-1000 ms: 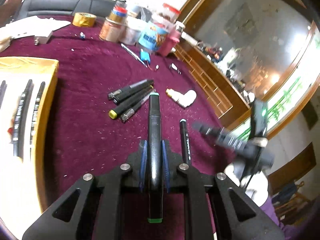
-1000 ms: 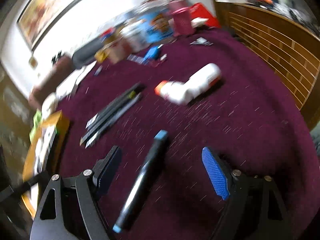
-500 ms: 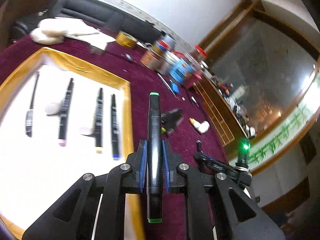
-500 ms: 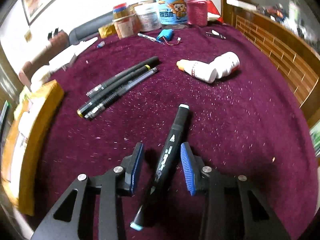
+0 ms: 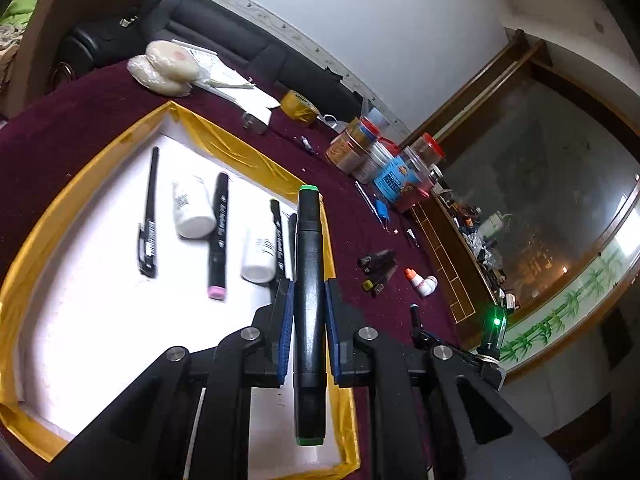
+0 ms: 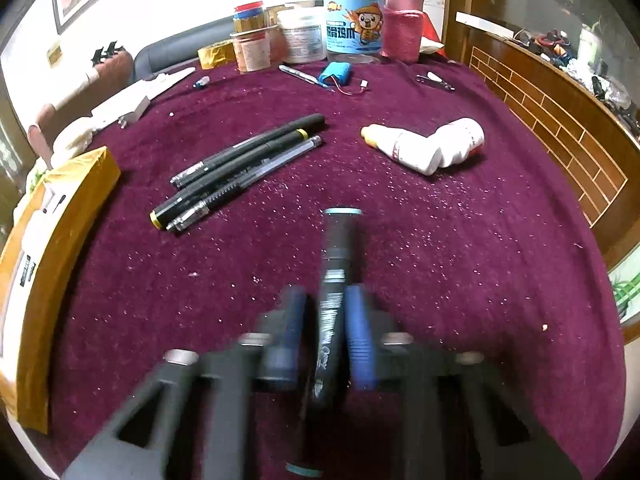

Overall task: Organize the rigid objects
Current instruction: 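Carry both markers into the white tray and open both grippers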

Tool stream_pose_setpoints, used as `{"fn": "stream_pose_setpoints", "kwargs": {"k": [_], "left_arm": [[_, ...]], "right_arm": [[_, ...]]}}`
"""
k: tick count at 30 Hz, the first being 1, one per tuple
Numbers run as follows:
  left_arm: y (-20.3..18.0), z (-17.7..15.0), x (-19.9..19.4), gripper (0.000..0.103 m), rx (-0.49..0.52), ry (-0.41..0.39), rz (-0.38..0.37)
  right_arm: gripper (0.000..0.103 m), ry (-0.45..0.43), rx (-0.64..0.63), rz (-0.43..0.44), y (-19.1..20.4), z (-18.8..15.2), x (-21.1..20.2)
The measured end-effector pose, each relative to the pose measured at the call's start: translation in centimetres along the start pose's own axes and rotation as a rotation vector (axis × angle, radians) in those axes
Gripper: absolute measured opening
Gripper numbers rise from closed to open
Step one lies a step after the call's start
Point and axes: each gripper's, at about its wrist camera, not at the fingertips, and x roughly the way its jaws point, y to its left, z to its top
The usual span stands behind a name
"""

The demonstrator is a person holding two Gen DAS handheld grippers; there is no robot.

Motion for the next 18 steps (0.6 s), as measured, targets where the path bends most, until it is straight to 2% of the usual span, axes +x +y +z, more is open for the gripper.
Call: {"fn": "stream_pose_setpoints", "kwargs": {"k": [2, 5, 11, 15, 18], "left_arm": [[0.5, 0.3, -0.6, 0.012, 0.003, -0.012, 0.013], [1.6, 1.1, -1.4, 0.012, 0.004, -0.018, 0.048], [3.9, 3.2, -0.4, 0.012, -0.011, 0.019, 0.149], [5.2, 4.9, 1.0, 0.012, -0.021, 0.055, 0.212], [6.5, 6.0, 2.3, 0.012, -0.047, 0.092, 0.249]], "right_arm": [[0.013, 0.006, 0.042, 0.045, -0.7, 0.1, -0.1], [0.013, 0.011, 0.121, 0.191, -1.3, 0.3, -0.7], [0.013, -0.004, 0.122, 0.452, 1.8, 1.7, -3.2], [0.013, 0.005, 0.058, 0.546, 5.9, 2.4, -4.5], [0.013, 0.026, 0.009, 0.584, 8.9, 2.8, -4.8]]}}
